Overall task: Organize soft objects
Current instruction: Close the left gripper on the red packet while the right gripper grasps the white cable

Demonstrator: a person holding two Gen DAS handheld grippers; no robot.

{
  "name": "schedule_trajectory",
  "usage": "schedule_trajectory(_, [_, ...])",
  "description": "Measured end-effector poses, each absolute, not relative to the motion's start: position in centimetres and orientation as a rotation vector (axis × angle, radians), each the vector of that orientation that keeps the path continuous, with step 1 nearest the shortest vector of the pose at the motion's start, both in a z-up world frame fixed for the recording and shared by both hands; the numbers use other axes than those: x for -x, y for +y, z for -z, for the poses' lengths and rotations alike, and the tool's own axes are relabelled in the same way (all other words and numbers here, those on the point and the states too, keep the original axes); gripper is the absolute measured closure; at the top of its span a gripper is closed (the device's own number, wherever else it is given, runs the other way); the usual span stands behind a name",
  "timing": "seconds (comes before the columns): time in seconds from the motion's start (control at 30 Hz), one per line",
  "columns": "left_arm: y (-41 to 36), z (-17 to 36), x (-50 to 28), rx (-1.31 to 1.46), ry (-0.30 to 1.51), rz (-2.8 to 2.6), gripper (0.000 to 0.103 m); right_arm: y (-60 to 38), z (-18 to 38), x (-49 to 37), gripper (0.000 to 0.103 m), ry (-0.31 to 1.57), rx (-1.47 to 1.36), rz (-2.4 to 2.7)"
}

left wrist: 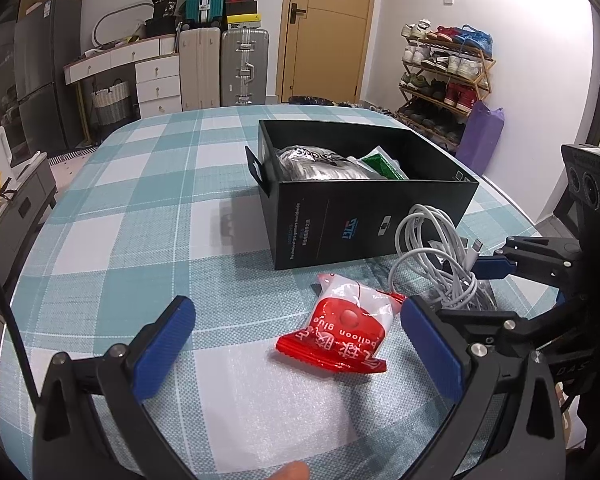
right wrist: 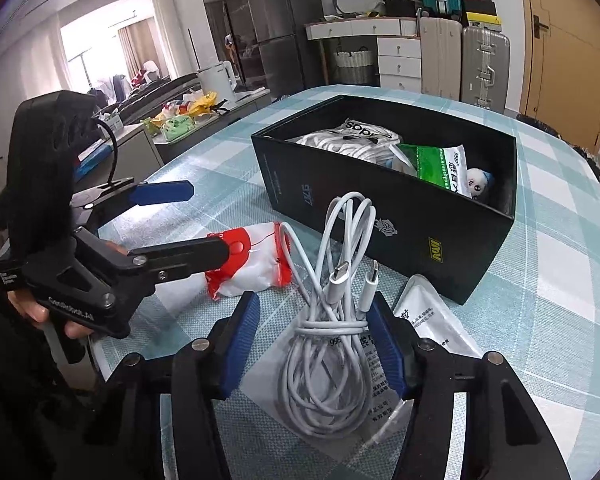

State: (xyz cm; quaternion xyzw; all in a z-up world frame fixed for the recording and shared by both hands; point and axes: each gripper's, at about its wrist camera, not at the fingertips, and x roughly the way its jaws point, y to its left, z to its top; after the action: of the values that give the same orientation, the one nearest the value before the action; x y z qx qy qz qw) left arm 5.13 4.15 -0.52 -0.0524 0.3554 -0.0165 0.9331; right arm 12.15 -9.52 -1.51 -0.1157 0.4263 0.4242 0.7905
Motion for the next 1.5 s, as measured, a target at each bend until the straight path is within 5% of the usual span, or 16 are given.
schedule_trajectory(0.17, [4.3, 0.5, -5.2, 0.115, 0.729, 0.032, 0.0, -8.9, 1.8, -12.1, 0.046, 0.913, 0.252, -0.907])
schedule_trajectory(0.33, [4.5, 0.6, -5.2, 0.125, 0.732, 0.033, 0.0, -8.8, 2.2, -12.5, 0.066, 0.92, 0.251, -0.893])
schedule_trajectory(1.5, [0.5, 2.0, -6.4, -0.094, 0.833, 0.022, 0.003, -11.4, -2.2, -11.6, 0.068, 0.768, 0.167, -0.92])
